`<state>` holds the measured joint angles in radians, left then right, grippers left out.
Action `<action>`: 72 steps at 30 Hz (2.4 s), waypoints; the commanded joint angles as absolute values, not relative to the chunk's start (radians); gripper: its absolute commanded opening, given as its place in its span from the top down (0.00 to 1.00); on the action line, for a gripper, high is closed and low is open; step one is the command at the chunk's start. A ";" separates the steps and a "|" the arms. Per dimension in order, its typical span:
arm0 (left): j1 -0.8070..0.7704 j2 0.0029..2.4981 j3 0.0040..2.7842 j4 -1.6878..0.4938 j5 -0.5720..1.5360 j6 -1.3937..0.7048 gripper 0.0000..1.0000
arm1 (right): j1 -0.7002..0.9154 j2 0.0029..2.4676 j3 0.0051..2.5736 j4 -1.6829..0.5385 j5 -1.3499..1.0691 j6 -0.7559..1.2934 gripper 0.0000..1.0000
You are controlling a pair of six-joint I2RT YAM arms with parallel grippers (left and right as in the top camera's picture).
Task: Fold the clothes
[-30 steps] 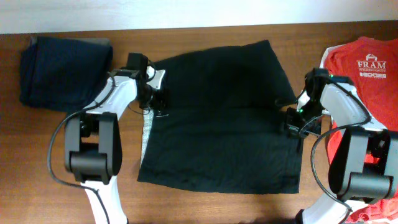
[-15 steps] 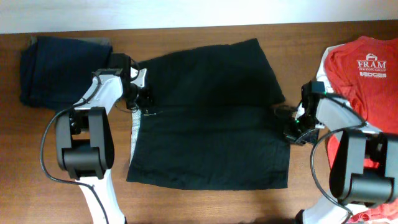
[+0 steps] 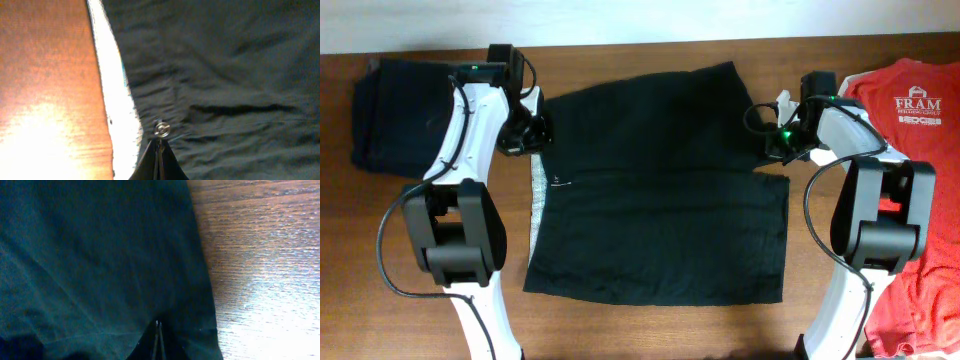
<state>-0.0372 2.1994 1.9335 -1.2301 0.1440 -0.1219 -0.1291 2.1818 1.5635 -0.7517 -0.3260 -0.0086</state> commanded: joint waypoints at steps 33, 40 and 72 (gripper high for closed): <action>-0.046 2.177 1.808 -1.167 0.081 -0.133 1.00 | -0.080 2.193 1.668 -0.879 -0.102 0.113 0.88; -0.174 1.734 1.837 -1.360 0.073 -0.176 1.00 | -0.079 1.834 1.811 -1.494 -0.105 0.204 0.81; -0.228 1.439 1.098 -1.066 0.030 -0.307 0.48 | -0.080 1.204 0.638 -1.129 -0.087 0.822 0.36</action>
